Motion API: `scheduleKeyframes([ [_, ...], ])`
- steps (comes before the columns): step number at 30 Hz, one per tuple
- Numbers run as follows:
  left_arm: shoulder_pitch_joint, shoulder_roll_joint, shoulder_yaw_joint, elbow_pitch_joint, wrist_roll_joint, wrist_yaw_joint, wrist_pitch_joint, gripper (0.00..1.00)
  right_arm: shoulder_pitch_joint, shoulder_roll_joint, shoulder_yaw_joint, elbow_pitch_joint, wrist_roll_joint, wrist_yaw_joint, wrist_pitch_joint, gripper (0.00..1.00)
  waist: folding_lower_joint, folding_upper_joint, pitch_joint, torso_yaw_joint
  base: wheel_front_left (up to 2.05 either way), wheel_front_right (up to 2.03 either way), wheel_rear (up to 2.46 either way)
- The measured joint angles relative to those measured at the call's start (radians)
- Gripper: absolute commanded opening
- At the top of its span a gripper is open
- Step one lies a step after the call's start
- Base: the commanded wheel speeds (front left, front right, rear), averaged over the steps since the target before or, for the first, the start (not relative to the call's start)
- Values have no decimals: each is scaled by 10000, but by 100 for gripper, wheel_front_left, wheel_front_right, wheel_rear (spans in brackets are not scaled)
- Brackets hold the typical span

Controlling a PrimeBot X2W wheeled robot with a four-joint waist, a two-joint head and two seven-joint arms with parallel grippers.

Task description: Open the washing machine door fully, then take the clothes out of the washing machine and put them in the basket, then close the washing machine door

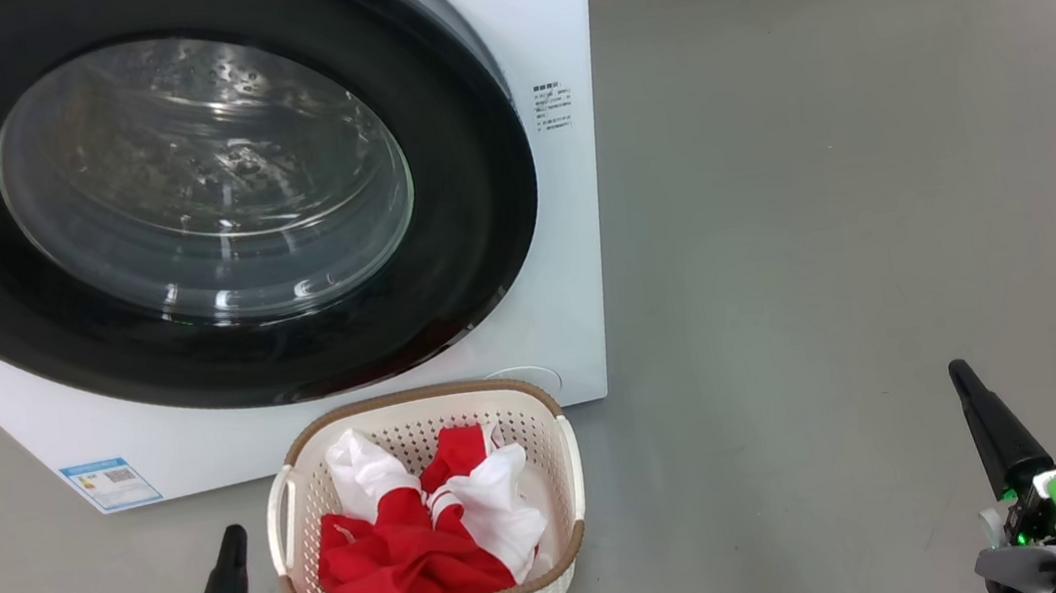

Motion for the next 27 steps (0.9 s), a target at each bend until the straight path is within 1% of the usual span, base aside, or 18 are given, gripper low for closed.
scheduleKeyframes([
  [6,0,-10,27,4,-161,0,86,0,-126,0,-15,-12,299,0,25,0,0,0,-2,-6,0,0,0],
  [27,0,-23,42,4,-161,0,88,0,-126,-2,-23,-12,299,0,25,0,0,0,-2,-6,0,0,0],
])
